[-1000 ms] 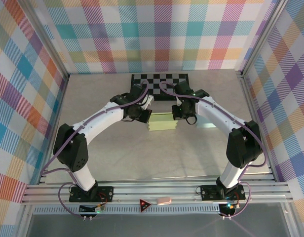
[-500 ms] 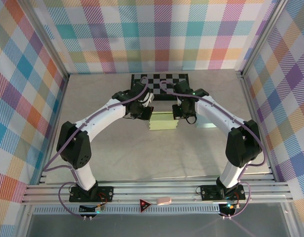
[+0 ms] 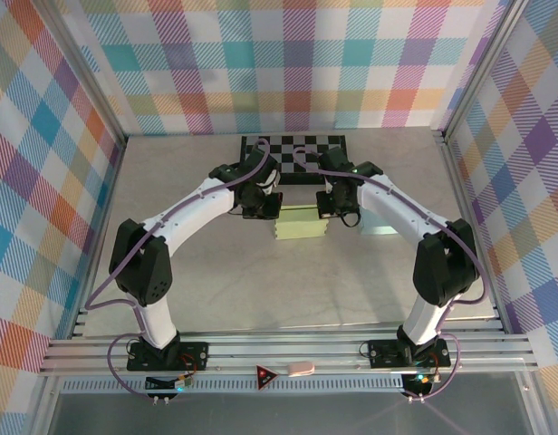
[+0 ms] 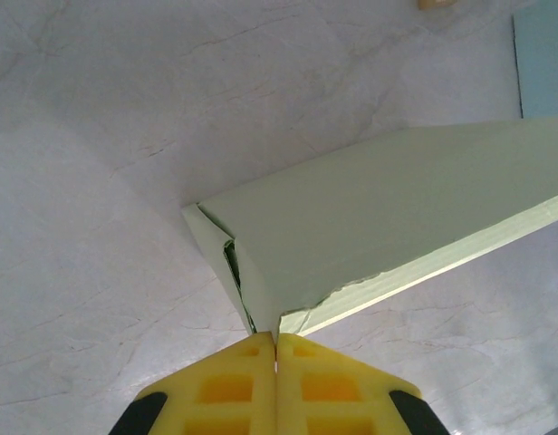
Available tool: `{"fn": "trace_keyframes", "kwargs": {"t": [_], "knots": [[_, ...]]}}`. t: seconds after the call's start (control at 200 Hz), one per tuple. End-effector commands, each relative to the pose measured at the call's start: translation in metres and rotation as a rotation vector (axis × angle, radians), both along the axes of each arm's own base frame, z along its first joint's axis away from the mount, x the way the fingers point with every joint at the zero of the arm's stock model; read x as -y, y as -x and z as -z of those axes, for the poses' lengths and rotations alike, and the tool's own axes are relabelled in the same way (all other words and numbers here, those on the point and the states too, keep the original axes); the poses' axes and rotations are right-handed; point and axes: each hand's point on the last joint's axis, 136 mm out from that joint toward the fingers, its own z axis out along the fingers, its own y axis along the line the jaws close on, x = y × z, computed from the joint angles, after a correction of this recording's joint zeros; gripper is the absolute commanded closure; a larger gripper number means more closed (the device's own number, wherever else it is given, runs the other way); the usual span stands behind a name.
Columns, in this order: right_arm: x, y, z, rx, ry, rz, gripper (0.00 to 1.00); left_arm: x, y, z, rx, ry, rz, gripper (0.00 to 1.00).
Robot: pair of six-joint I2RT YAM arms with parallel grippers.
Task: Fold the paper box
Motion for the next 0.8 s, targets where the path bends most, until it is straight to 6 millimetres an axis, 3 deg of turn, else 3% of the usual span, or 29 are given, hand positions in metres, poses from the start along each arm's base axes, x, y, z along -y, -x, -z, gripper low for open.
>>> {"fn": "trace_keyframes", "kwargs": {"t": [0.0,0.795], "knots": [[-0.007,0.006,0.005,-0.041,-0.003,-0.008,1.00,0.012,0.001,-0.002,-0.044,0.054,-0.022,1.00],[-0.005,0.009,0.015,-0.009,-0.007,-0.035,1.00,-0.005,0.016,0.039,-0.064,-0.014,0.000,1.00]]}}
